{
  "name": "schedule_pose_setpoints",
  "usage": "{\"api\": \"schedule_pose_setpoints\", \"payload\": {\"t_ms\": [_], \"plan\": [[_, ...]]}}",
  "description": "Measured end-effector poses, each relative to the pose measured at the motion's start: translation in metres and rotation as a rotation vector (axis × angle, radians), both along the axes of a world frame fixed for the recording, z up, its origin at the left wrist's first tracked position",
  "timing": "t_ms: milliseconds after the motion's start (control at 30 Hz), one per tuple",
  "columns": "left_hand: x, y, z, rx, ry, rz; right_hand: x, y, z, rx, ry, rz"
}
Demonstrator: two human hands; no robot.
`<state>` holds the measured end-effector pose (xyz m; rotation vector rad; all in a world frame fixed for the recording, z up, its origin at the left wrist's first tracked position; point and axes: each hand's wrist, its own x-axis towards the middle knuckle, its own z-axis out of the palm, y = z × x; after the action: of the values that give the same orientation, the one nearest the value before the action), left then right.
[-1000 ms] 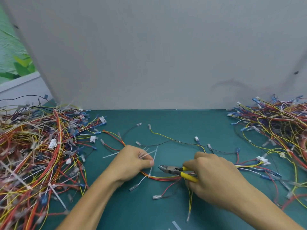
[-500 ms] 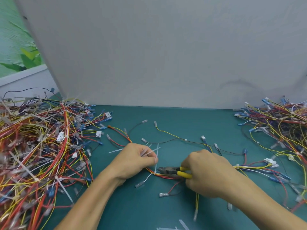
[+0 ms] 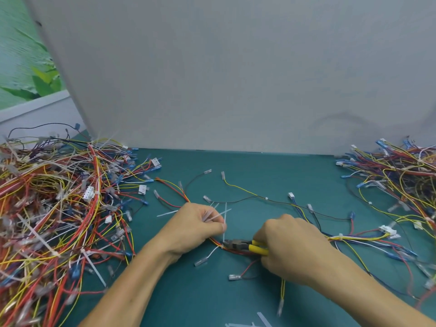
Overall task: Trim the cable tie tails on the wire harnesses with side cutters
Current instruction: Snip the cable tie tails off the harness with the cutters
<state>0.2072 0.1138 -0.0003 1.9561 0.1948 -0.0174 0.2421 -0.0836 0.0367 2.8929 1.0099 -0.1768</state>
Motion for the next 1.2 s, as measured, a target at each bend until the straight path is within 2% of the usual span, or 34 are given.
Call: {"api": "schedule_pose_setpoints", "payload": {"t_ms": [333, 567, 633, 733, 833, 933, 1000, 1033, 1100, 1167, 1200], "plan": [[0.000, -0.003, -0.002, 0.103, -0.080, -0.032, -0.002, 0.001, -0.005, -0.047, -0.098, 0.045], [-0.001, -0.004, 0.002, 0.121, -0.060, -0.008, -0.002, 0.001, -0.010, -0.030, -0.109, 0.023], [0.000, -0.004, 0.006, -0.021, -0.022, 0.043, -0.002, 0.000, -0.012, 0.053, -0.114, -0.004], [0.003, -0.003, 0.015, -0.373, -0.032, 0.189, -0.003, -0.001, -0.017, 0.212, -0.051, -0.015], [0.005, 0.004, 0.027, -0.526, -0.142, 0.303, -0.007, 0.000, -0.022, 0.232, 0.007, 0.004], [0.004, 0.017, 0.034, -0.554, -0.187, 0.347, -0.005, -0.008, -0.023, 0.194, -0.038, -0.042], [0.005, 0.027, 0.033, -0.466, -0.173, 0.398, -0.003, -0.022, -0.022, 0.170, -0.043, -0.093], [0.005, 0.032, 0.032, -0.344, -0.163, 0.433, -0.002, -0.029, -0.021, 0.161, -0.033, -0.118], [0.004, 0.043, 0.028, 0.095, -0.157, 0.464, -0.002, -0.044, -0.019, 0.146, -0.005, -0.150], [0.002, 0.050, 0.026, 0.573, -0.070, 0.331, -0.004, -0.056, -0.018, 0.151, 0.036, -0.161], [0.001, 0.049, 0.024, 0.722, -0.015, 0.251, -0.006, -0.060, -0.017, 0.158, 0.057, -0.160]]}}
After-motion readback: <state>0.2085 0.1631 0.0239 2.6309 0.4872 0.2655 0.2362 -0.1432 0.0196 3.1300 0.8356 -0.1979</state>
